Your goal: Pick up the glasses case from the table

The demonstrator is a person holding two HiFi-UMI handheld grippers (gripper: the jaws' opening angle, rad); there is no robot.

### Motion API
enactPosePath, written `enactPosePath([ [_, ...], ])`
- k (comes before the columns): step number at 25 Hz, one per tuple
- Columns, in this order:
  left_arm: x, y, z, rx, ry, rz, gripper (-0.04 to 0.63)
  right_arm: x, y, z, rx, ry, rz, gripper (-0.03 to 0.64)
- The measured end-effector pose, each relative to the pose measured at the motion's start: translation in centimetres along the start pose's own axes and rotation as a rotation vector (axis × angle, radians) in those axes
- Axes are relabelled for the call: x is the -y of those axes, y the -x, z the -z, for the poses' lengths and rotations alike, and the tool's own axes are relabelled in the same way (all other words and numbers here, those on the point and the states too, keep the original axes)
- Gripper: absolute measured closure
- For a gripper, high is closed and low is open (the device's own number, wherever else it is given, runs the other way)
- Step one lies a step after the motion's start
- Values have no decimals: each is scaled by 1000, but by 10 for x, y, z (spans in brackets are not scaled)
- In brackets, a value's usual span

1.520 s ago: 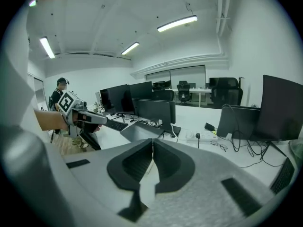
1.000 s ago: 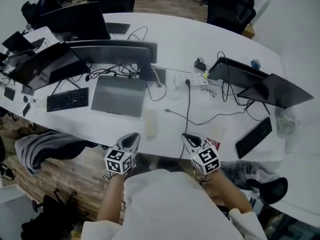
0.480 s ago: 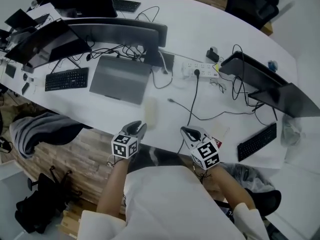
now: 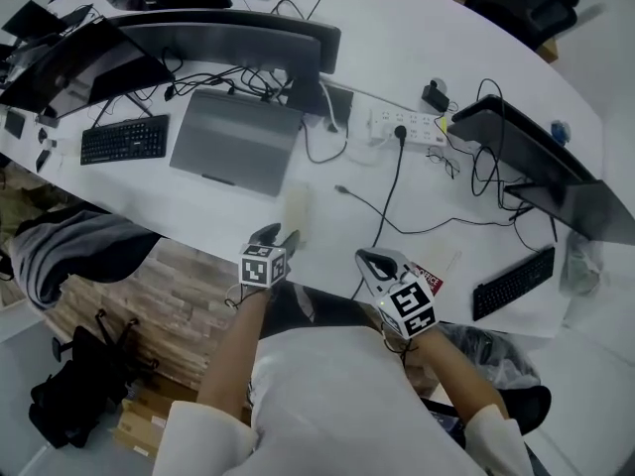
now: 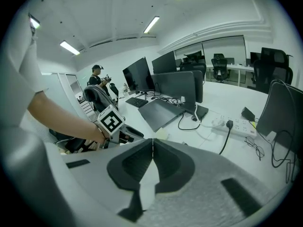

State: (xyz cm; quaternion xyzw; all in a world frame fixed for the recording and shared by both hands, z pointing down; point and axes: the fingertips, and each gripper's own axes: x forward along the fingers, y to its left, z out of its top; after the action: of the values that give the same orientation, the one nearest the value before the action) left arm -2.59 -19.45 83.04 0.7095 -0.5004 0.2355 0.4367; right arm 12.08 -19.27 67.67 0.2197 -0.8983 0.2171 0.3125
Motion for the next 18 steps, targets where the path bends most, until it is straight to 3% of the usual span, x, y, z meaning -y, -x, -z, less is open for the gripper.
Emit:
enactPosePath([
  [7, -17, -37, 14, -46, 19, -89, 314, 4, -10, 3, -19, -5, -20, 614],
  [18, -24, -68, 27, -85, -68, -176, 282, 7, -21, 12, -43, -20, -49, 615],
])
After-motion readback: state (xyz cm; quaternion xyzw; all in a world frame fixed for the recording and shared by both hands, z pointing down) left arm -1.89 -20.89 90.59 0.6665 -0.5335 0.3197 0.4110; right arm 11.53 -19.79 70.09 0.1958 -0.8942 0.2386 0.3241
